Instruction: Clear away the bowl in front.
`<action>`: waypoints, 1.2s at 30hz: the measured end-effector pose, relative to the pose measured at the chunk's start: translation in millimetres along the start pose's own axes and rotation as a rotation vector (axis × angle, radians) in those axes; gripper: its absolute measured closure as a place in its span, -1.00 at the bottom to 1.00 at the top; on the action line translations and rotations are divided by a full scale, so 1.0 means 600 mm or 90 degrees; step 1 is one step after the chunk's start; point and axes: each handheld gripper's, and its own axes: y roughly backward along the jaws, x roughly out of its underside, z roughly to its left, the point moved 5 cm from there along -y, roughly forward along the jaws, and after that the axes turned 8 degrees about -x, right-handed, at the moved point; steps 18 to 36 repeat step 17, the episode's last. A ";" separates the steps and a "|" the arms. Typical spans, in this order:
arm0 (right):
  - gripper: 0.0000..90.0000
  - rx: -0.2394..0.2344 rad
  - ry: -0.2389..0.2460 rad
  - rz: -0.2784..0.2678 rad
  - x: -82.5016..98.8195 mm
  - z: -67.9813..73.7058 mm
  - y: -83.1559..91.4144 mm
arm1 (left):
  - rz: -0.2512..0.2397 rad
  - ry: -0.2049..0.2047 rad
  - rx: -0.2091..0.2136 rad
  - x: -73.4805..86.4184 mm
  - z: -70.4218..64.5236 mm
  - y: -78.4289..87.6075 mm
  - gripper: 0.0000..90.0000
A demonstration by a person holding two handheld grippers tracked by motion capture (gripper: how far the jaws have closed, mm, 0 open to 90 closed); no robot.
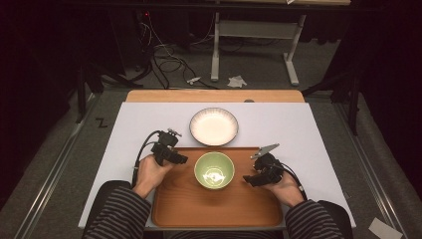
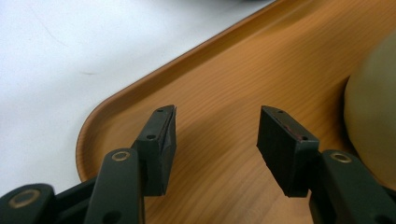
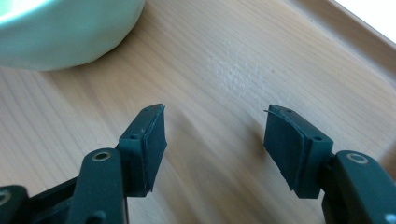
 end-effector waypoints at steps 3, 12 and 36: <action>-0.11 0.001 0.001 0.003 0.000 0.000 -0.001 | 0.002 -0.001 0.001 0.002 0.000 0.000 0.04; -0.11 0.003 0.000 0.005 0.000 -0.001 -0.002 | 0.012 -0.012 -0.002 0.007 -0.001 -0.001 0.03; -0.11 0.001 0.000 0.003 0.000 -0.002 -0.001 | 0.016 -0.009 -0.005 0.007 0.000 -0.002 0.03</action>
